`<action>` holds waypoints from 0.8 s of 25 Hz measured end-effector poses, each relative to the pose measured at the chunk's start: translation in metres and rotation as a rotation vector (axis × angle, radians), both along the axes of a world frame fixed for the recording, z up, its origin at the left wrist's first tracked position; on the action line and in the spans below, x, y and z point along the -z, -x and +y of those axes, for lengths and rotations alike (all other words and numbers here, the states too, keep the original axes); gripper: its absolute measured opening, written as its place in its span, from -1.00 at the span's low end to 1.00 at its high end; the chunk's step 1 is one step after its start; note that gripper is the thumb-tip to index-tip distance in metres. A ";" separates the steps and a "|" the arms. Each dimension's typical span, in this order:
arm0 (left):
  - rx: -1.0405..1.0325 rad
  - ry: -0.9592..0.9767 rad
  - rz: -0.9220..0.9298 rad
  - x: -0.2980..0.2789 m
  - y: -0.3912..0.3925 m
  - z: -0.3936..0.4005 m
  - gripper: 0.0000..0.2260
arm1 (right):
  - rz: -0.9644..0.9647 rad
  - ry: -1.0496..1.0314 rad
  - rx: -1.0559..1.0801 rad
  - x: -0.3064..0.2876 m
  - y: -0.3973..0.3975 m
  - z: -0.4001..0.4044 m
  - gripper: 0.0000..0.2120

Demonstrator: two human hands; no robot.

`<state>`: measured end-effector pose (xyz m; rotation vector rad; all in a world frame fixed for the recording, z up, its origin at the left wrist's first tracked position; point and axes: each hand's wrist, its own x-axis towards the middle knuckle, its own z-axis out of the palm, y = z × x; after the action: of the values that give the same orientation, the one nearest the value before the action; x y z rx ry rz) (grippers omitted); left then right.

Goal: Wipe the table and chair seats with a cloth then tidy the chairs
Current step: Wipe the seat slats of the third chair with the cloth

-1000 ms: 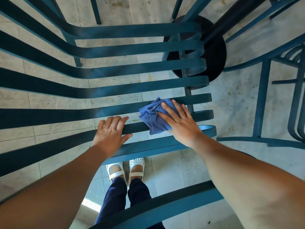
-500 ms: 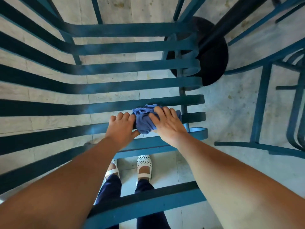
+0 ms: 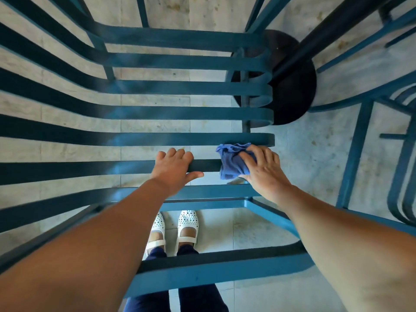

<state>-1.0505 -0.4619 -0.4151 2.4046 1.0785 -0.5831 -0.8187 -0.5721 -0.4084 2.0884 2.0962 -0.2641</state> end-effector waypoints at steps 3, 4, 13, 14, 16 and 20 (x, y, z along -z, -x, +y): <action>-0.022 0.035 -0.079 -0.001 0.004 0.002 -0.52 | -0.066 0.216 0.063 -0.002 -0.017 -0.010 -0.38; -0.045 0.063 -0.106 -0.002 0.009 0.004 -0.51 | -0.089 0.267 0.106 -0.001 -0.020 -0.013 -0.37; 0.016 0.110 0.203 -0.017 0.107 0.029 0.04 | 0.059 0.665 0.518 -0.070 0.023 0.030 -0.43; 0.027 0.117 0.223 -0.018 0.111 0.031 0.08 | 0.142 0.745 0.523 -0.082 0.031 0.041 -0.41; 0.044 0.158 0.251 -0.023 0.119 0.034 0.17 | 0.266 0.846 0.420 -0.100 0.058 0.056 -0.33; 0.061 0.197 0.298 -0.030 0.131 0.043 0.31 | -0.030 0.639 -0.063 -0.069 0.113 0.056 -0.13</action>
<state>-1.1811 -0.4193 -0.3846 2.2318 1.0120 -1.0441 -0.9316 -0.5158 -0.3392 1.6276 1.7395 -0.7693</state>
